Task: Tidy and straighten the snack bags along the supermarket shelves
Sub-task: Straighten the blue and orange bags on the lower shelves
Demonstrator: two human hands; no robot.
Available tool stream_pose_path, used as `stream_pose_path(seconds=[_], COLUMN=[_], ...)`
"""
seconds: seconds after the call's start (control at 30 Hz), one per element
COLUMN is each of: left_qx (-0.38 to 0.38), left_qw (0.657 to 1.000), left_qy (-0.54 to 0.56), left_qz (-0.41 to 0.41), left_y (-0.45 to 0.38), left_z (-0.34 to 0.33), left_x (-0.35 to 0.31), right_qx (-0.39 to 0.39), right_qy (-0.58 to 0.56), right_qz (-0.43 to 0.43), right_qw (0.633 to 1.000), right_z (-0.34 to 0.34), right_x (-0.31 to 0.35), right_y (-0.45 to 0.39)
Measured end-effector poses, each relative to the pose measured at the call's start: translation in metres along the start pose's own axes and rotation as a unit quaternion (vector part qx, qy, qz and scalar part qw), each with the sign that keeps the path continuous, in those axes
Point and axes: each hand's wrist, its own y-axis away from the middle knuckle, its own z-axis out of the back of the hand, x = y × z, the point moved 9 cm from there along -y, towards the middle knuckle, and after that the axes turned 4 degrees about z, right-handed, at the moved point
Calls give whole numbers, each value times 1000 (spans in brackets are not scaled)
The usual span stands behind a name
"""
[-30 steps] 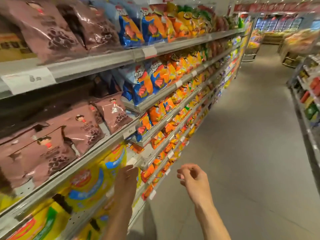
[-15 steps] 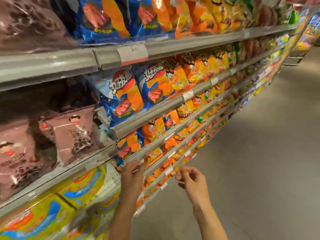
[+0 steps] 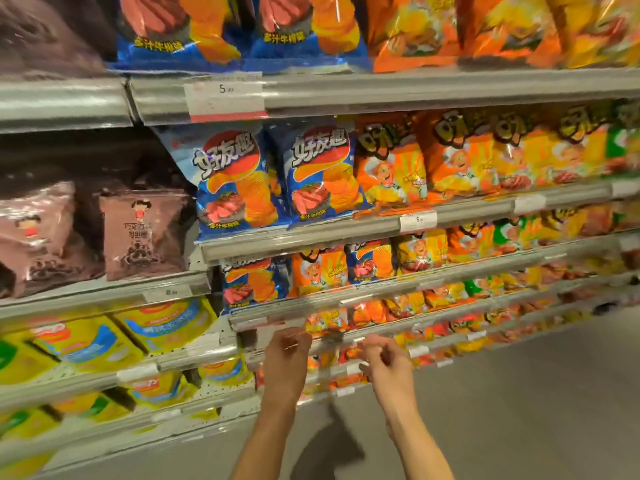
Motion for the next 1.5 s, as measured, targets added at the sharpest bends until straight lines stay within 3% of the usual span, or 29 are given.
stream_pose_path(seconds=[0.27,0.53,0.67,0.8,0.93,1.13,1.5], left_qx=[-79,-60,-57,-39,-26,-55,-61], left_qw=[996,993,988,991,984,995,995], left_qy=[23,-61,-62,0,-49,-62,-64], left_qz=[-26,-80,-132,-130,-172,-51,-47], left_y=[-41,-110,-121,-135,-145,-165,-169], left_z=[-14,-56,-75,-90,-100,-96,-85], left_x=[-12,-38,-53,-52,-61,-35,-48], right_qx=[26,5,50,126,170,201,145], right_qy=[39,87,150,111,247,316,311], right_qz=[24,60,84,143,128,104,86], right_qw=[999,994,984,975,945,921,935], right_z=[6,29,26,7,-17,-32,-34], right_x=[2,15,21,32,17,0,3], right_y=[-80,-175,-214,-242,-274,-304,-307])
